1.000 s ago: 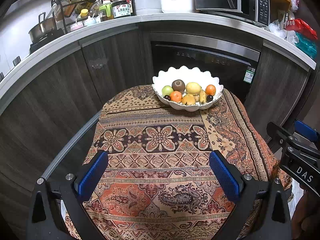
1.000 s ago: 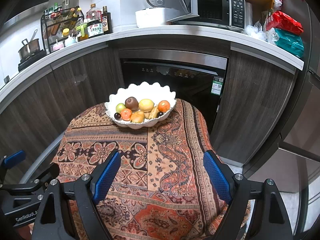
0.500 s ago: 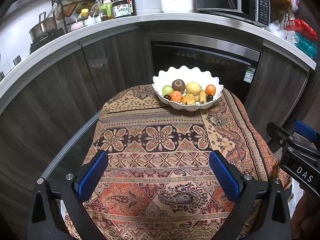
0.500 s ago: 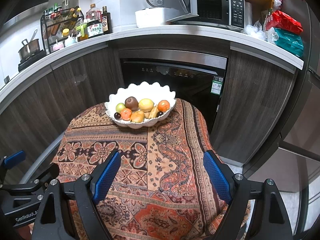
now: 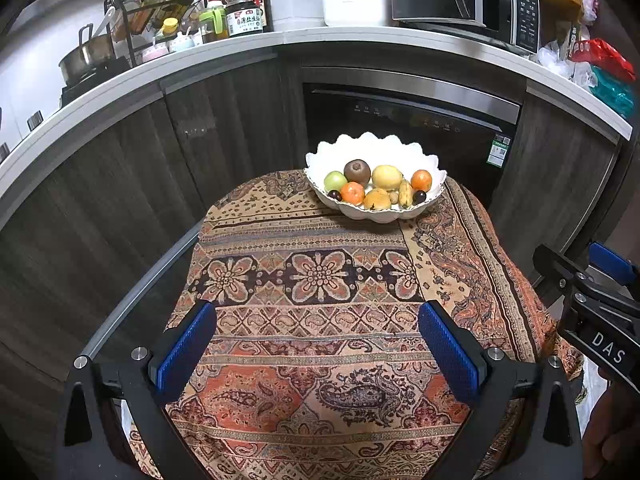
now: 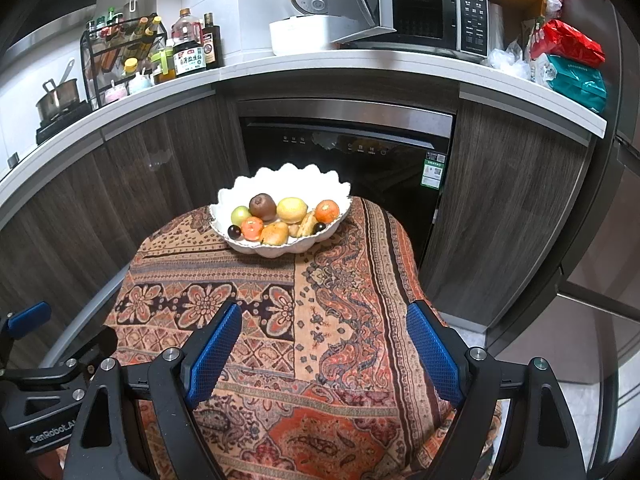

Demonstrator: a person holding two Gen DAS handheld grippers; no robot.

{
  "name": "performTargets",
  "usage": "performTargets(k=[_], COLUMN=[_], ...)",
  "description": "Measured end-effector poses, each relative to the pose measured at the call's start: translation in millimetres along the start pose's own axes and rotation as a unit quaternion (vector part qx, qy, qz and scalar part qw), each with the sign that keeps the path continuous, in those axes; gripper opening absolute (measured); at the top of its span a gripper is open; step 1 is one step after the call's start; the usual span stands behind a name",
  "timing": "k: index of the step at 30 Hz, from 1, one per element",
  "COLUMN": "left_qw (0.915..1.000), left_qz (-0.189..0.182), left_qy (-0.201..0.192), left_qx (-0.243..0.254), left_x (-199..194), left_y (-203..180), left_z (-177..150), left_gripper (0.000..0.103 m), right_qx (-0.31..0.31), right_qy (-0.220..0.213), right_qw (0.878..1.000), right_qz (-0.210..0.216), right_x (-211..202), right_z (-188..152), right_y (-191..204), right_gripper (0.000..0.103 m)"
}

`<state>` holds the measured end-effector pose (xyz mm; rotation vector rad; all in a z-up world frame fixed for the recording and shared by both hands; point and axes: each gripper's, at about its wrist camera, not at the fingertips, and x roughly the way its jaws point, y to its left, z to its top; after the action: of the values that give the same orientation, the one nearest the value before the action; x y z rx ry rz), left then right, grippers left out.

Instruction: Organize fruits

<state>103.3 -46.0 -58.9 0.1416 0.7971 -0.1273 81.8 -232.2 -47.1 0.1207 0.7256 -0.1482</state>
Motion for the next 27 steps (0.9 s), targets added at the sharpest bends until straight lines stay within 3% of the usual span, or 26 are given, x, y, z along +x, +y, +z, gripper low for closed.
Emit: performTargets(k=[27], left_qw=[0.9999], left_qz=[0.008], left_qy=[0.001], left_qx=[-0.009], left_x=[-0.1], left_y=[2.1], left_z=[0.0], left_gripper=[0.099], right_qx=[0.001], right_qy=[0.002], right_qw=[1.0], right_qz=[0.0], right_x=[0.5], right_z=[-0.1], right_y=[-0.9], right_gripper=[0.085])
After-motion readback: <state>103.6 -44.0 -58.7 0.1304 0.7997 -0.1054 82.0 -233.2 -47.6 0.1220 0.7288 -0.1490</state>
